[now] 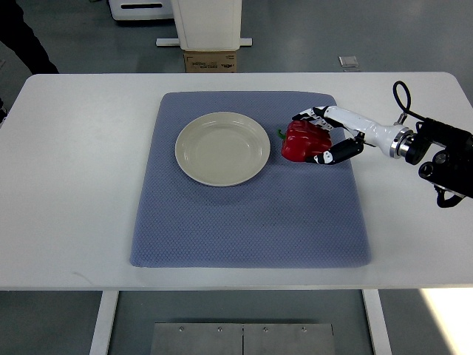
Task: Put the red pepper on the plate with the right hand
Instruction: 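Lift the pepper and carry it onto the cream plate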
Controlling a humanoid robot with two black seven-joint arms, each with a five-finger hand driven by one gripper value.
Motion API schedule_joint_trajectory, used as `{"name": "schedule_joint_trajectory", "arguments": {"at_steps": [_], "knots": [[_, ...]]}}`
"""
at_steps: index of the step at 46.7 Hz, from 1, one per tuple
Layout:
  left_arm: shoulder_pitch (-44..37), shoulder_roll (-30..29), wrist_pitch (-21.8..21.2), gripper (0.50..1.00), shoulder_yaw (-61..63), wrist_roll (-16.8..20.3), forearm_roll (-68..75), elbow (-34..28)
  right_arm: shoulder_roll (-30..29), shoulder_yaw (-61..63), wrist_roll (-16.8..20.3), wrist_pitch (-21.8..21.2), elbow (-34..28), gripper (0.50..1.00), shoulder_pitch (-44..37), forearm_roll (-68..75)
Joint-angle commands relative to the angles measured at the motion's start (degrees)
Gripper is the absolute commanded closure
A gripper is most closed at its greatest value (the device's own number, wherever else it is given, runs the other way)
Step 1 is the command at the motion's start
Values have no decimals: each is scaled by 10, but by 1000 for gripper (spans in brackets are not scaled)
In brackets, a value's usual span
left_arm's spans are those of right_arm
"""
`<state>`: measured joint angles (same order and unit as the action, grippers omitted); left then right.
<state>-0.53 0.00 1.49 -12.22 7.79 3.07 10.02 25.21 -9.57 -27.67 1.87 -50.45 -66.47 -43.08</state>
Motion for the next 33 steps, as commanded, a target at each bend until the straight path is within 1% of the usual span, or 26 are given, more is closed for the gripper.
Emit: {"name": "schedule_joint_trajectory", "arguments": {"at_steps": [1,12,18,29,33], "knots": [[0,0,0,500,0,0,0,0,-7,0,9,-1,0,959,-14,5],[0,0,0,500,0,0,0,0,-54,0,34,-3,3,959,-44,8],[0,0,0,500,0,0,0,0,-86,-1,47,-5,15,959,-61,9],[0,0,0,500,0,0,0,0,-139,-2,62,-6,33,959,-78,10],[0,0,0,500,0,0,0,0,-154,-2,73,-6,34,959,-80,10]]}}
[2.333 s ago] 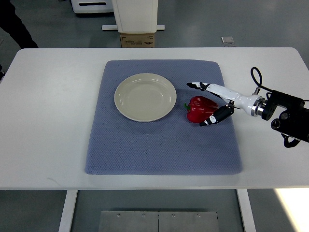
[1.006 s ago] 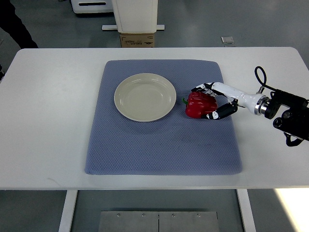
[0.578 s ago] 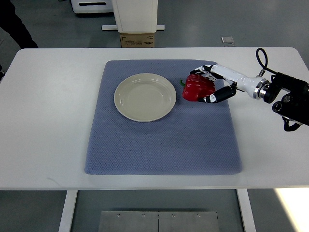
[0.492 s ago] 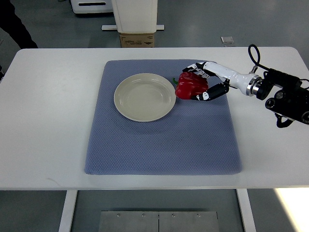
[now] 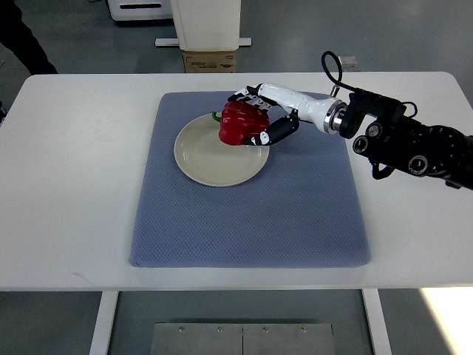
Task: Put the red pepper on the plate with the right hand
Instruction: 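Lift the pepper and carry it onto the cream plate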
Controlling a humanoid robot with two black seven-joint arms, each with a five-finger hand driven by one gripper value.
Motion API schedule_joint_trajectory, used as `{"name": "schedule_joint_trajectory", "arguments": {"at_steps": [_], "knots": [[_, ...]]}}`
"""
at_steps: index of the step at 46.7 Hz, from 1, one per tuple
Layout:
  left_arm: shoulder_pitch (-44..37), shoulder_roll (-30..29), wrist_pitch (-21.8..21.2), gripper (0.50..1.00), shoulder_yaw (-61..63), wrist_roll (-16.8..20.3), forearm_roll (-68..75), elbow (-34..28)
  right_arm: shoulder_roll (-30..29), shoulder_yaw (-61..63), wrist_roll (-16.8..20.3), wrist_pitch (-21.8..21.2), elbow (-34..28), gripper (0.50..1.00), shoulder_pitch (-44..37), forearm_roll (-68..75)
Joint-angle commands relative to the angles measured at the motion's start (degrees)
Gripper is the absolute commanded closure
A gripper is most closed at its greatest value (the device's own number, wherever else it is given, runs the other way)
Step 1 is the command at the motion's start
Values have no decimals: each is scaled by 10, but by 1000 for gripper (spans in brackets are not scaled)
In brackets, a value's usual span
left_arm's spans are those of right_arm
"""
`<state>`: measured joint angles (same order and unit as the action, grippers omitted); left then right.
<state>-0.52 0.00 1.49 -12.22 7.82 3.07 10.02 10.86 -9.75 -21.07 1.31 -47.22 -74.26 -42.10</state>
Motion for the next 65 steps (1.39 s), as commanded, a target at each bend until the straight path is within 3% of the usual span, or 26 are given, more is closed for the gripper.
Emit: {"name": "schedule_joint_trajectory", "arguments": {"at_steps": [1,20,34,52,58,65], "knots": [[0,0,0,500,0,0,0,0,-15,0,9,0,4,959,-4,0],[0,0,0,500,0,0,0,0,-109,-4,45,-8,56,954,-16,0],[0,0,0,500,0,0,0,0,-109,-4,83,-7,85,946,3,-1],[0,0,0,500,0,0,0,0,-109,-4,103,-5,86,940,17,-1],[0,0,0,500,0,0,0,0,-109,-4,106,-5,86,923,21,-1],[0,0,0,500,0,0,0,0,-109,-4,107,-5,86,865,25,-1]]}}
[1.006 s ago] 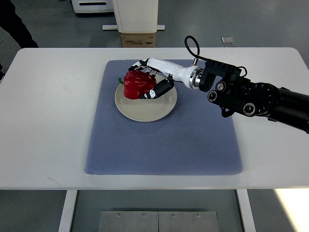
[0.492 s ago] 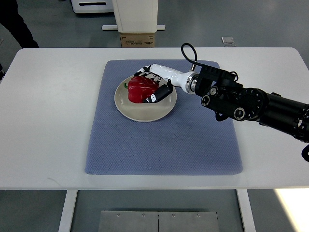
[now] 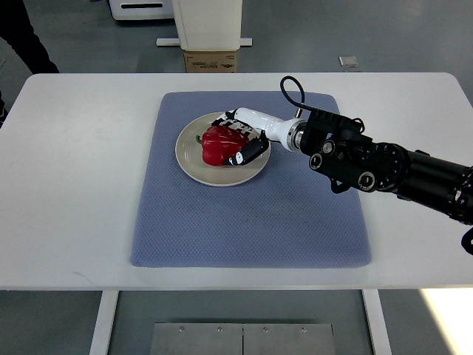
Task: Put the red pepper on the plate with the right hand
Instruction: 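Lift the pepper and carry it onto the cream plate, then open the right hand to release the pepper on the plate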
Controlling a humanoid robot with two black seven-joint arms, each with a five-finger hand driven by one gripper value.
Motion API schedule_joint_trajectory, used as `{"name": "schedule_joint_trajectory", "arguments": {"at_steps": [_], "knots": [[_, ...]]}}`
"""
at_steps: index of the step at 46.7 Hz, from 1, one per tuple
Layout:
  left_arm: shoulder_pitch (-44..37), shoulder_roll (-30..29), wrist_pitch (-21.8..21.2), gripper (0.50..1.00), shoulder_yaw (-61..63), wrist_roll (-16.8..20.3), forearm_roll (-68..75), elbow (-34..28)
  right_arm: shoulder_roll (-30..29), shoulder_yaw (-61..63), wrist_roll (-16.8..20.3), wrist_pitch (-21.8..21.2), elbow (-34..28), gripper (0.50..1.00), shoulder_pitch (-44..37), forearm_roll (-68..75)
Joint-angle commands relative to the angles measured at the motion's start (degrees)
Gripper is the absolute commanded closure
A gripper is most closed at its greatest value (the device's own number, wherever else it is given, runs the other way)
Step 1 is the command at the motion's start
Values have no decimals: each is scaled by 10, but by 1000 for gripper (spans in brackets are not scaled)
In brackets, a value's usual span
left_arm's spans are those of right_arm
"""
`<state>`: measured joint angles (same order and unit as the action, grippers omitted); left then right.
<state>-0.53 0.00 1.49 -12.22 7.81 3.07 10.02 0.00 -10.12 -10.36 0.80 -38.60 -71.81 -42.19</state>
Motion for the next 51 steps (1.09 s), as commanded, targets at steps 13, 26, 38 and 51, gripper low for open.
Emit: {"name": "schedule_joint_trajectory", "arguments": {"at_steps": [13,26,38,51], "knots": [[0,0,0,500,0,0,0,0,0,0,0,0,-1,745,8,0],[0,0,0,500,0,0,0,0,0,3,-5,4,-2,509,8,9],[0,0,0,500,0,0,0,0,0,8,-5,4,-3,502,5,17],[0,0,0,500,0,0,0,0,0,62,-6,4,-7,502,7,33]]}}
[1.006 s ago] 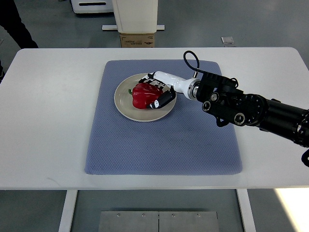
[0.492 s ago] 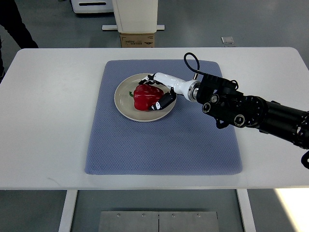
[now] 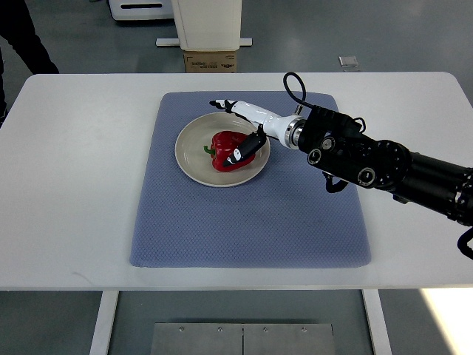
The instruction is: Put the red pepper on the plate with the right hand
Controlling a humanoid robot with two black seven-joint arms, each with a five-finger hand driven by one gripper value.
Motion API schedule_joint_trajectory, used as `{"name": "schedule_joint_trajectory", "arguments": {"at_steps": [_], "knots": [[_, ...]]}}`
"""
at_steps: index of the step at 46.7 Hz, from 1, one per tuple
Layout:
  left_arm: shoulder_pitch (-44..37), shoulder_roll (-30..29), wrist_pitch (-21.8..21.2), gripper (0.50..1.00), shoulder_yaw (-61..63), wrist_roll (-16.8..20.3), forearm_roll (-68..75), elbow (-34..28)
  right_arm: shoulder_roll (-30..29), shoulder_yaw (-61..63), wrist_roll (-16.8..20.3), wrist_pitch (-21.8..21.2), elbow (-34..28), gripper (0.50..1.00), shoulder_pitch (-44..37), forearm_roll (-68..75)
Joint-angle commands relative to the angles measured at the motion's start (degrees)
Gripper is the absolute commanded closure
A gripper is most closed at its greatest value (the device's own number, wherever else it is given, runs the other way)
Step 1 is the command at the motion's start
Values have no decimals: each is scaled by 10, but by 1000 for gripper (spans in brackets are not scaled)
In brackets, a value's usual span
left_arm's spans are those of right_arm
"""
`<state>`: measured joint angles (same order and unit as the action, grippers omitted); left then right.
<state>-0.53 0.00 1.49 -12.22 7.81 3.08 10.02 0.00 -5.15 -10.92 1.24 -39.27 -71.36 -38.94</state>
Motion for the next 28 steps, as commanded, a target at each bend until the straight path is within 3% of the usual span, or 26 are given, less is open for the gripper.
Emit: {"name": "schedule_joint_trajectory", "arguments": {"at_steps": [1,28], "knots": [[0,0,0,500,0,0,0,0,4,18,-1,0,0,502,3,1],[0,0,0,500,0,0,0,0,114,160,0,2,-5,502,60,83]]}}
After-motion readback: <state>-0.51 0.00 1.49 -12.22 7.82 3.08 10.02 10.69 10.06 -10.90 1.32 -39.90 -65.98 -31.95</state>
